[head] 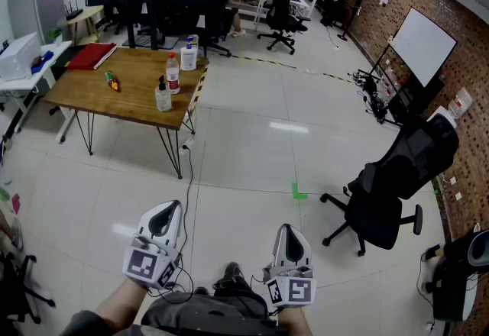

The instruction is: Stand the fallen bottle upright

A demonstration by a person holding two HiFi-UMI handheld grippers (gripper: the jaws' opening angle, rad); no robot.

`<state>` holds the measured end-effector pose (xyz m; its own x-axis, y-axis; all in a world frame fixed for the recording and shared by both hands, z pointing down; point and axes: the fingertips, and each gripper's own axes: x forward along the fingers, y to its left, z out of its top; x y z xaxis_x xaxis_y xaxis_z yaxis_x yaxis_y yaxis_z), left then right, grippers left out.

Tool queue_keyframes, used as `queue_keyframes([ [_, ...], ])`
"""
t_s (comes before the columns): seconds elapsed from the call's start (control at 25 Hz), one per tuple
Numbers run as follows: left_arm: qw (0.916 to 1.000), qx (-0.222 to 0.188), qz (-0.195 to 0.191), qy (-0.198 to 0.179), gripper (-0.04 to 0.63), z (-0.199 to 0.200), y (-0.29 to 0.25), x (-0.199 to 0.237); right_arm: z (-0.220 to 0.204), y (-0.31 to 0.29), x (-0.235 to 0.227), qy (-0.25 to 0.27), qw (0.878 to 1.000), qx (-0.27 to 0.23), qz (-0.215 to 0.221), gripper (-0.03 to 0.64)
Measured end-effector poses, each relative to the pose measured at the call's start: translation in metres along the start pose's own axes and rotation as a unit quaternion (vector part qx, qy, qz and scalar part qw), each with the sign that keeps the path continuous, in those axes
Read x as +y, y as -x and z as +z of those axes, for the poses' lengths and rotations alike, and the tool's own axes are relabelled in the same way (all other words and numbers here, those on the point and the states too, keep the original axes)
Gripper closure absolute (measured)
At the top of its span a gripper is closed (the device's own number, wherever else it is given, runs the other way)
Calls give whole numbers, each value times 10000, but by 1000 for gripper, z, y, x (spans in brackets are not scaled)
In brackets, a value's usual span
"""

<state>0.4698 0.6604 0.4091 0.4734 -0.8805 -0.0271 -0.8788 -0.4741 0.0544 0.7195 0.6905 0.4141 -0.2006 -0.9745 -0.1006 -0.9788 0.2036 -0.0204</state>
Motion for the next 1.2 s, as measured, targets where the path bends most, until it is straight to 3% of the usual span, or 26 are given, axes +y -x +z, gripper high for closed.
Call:
queue_keyframes([
  [0.36,9999,35,157,6,561,-24,-82,44,-37,-101,-29,-80,9998,26,161,606],
  [0.84,9992,37,365,-153,561,-18,-343,94,-56,-346,-160,-192,9990,28,403,605],
  [1.2,9992,211,315,-99,561,-30,-506,114,-74,-486,-247,-340,9984,135,431,606],
])
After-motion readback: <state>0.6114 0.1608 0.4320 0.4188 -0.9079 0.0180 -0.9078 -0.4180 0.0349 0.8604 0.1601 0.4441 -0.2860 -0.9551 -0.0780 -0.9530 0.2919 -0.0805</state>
